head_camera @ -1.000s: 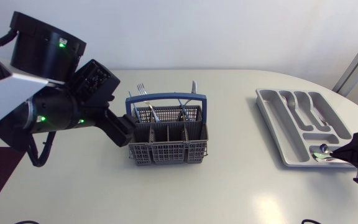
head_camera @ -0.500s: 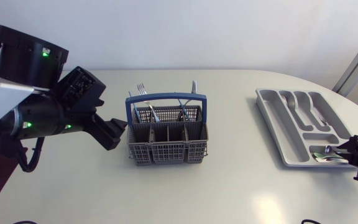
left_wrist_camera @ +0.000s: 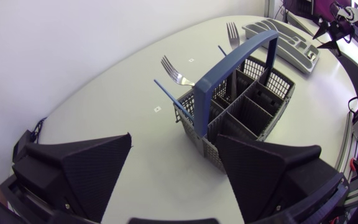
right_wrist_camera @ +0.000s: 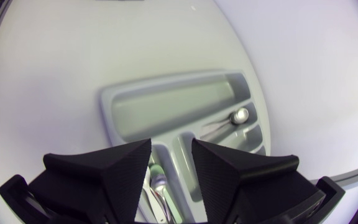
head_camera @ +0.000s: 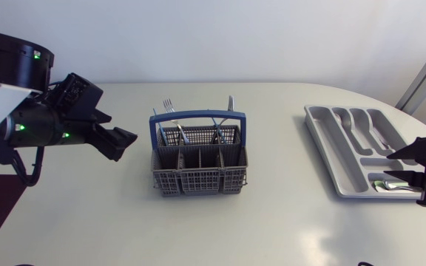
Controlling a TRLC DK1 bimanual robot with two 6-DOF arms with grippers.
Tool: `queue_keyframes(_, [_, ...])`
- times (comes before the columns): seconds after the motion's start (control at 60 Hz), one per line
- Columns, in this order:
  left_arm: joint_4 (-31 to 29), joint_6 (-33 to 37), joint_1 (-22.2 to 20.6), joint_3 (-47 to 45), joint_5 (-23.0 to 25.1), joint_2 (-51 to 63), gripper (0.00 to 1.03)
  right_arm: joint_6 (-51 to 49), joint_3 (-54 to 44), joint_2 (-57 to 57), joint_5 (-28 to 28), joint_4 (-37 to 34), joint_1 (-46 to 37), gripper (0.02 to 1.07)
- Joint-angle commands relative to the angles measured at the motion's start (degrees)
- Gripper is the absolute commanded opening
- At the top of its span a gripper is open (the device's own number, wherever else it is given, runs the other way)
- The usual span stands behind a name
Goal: Sort the cutlery from the basket into the organizer compartments.
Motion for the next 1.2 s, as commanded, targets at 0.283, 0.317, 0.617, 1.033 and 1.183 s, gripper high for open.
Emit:
queue_keyframes(0.283, [5.89,3.09,6.19,2.32,8.01,14.18,0.59,28.86,-9.77,-19.60,1.69,-3.61,32.06,0.20])
queue_keyframes(0.317, [5.89,3.00,7.34,3.46,10.30,15.93,0.55,32.11,-9.68,-20.04,2.31,-3.34,35.31,0.14])
queue_keyframes(0.617, [5.81,2.83,12.96,17.34,21.20,35.27,0.07,51.36,-10.30,-15.91,6.88,5.62,57.81,0.08])
queue_keyframes(1.033, [-2.90,4.94,10.15,32.29,35.17,50.30,0.04,58.39,-8.54,0.79,12.41,20.91,68.36,0.08])
queue_keyframes(1.183, [-6.06,8.72,10.85,30.70,37.19,50.56,0.04,59.88,-7.66,3.61,13.82,26.28,68.01,0.08])
